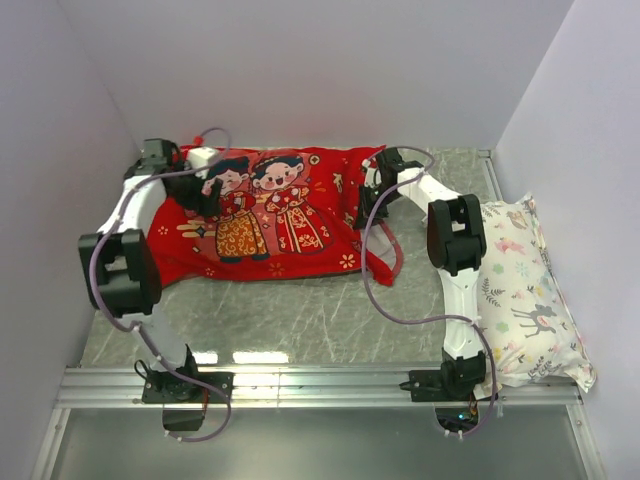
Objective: Put the pillow into the pillowcase
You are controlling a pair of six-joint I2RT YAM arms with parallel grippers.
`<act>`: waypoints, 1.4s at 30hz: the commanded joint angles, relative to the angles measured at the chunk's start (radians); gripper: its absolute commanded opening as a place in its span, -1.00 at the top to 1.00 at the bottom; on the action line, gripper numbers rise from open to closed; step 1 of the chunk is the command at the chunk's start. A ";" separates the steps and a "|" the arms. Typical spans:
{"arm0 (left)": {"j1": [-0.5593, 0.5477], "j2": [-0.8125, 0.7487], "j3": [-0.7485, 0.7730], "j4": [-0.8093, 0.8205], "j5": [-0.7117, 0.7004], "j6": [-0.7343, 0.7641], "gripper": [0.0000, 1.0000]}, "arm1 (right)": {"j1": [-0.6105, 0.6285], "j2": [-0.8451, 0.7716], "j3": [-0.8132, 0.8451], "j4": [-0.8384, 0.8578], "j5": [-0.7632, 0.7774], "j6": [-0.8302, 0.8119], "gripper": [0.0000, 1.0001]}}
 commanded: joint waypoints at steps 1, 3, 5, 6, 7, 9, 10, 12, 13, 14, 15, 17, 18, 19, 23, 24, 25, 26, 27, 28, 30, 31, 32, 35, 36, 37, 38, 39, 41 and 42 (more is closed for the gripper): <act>-0.080 0.084 0.082 0.037 -0.032 0.081 -0.99 | 0.006 -0.048 0.012 0.001 -0.046 -0.012 0.84; -0.118 0.130 0.108 0.026 -0.027 0.064 -0.99 | 0.009 -0.048 0.007 0.004 -0.070 -0.012 0.84; -0.175 0.191 0.118 0.041 -0.039 0.044 -0.99 | 0.015 -0.040 0.005 0.000 -0.078 -0.014 0.84; -0.191 0.210 0.115 0.044 -0.032 0.041 -0.96 | 0.019 -0.039 0.004 0.001 -0.086 -0.015 0.84; -0.220 0.240 0.107 0.047 -0.023 0.040 -0.90 | 0.023 -0.034 0.001 -0.002 -0.090 -0.017 0.84; -0.247 0.266 0.107 0.038 0.025 0.032 -0.49 | 0.032 -0.031 -0.004 -0.002 -0.106 -0.017 0.84; -0.272 0.282 0.110 0.035 0.055 0.026 -0.26 | 0.038 -0.029 -0.007 0.000 -0.109 -0.017 0.84; -0.298 0.280 0.116 0.021 0.137 0.010 0.35 | 0.053 -0.028 -0.005 0.000 -0.125 -0.015 0.85; -0.335 0.264 0.118 0.020 0.152 0.006 0.55 | 0.059 -0.022 -0.004 0.000 -0.129 -0.017 0.85; -0.356 0.248 0.121 0.021 0.161 -0.008 0.73 | 0.067 -0.020 -0.005 -0.002 -0.132 -0.015 0.85; -0.376 0.231 0.127 0.038 0.163 -0.022 0.99 | 0.084 -0.020 -0.004 -0.002 -0.135 -0.017 0.85; -0.437 0.178 0.144 0.056 0.160 -0.069 0.99 | 0.099 -0.019 -0.001 -0.002 -0.139 -0.017 0.86; -0.456 0.164 0.171 0.061 0.166 -0.084 0.99 | 0.110 -0.020 0.001 -0.003 -0.142 -0.018 0.87; -0.486 0.149 0.189 0.060 0.172 -0.100 0.98 | 0.124 -0.022 0.005 -0.003 -0.150 -0.018 0.88; -0.534 0.171 0.305 0.006 0.209 -0.161 0.81 | 0.144 -0.032 0.013 0.000 -0.175 -0.011 0.89; -0.534 0.174 0.312 0.015 0.230 -0.177 0.91 | 0.144 -0.034 0.011 0.000 -0.176 -0.008 0.89; -0.537 0.176 0.300 0.032 0.253 -0.204 0.96 | 0.142 -0.039 0.013 0.000 -0.181 -0.006 0.89; -0.539 0.178 0.294 0.053 0.266 -0.212 0.99 | 0.144 -0.039 0.014 0.000 -0.184 -0.008 0.89; -0.542 0.179 0.277 0.069 0.280 -0.223 0.99 | 0.144 -0.043 0.013 0.003 -0.187 -0.006 0.89; -0.547 0.168 0.260 0.090 0.340 -0.250 0.99 | 0.144 -0.045 0.011 0.003 -0.193 -0.005 0.90; -0.548 0.142 0.178 0.212 0.404 -0.301 0.99 | 0.147 -0.049 0.008 0.012 -0.204 0.003 0.91; -0.557 0.116 0.139 0.269 0.422 -0.331 0.99 | 0.150 -0.051 0.007 0.013 -0.207 0.003 0.96; -0.565 0.113 0.107 0.321 0.387 -0.398 0.99 | 0.153 -0.051 0.008 0.006 -0.207 0.003 0.99; -0.551 0.208 0.107 0.258 0.314 -0.355 0.99 | 0.142 -0.077 -0.015 -0.023 -0.189 -0.023 1.00; -0.535 0.236 0.107 0.226 0.295 -0.350 0.99 | 0.121 -0.091 -0.027 -0.025 -0.178 -0.029 1.00; -0.484 0.272 0.093 0.225 0.277 -0.341 0.99 | 0.107 -0.124 -0.060 -0.029 -0.161 -0.044 1.00; -0.456 0.282 0.072 0.233 0.249 -0.338 0.99 | 0.092 -0.143 -0.073 -0.048 -0.147 -0.055 1.00; -0.406 0.294 0.026 0.244 0.197 -0.327 0.99 | 0.058 -0.176 -0.100 -0.059 -0.112 -0.078 1.00; -0.355 0.308 -0.011 0.250 0.143 -0.295 0.99 | 0.018 -0.212 -0.130 -0.083 -0.084 -0.095 1.00; -0.311 0.317 -0.039 0.247 0.105 -0.284 0.99 | 0.000 -0.244 -0.143 -0.091 -0.069 -0.097 1.00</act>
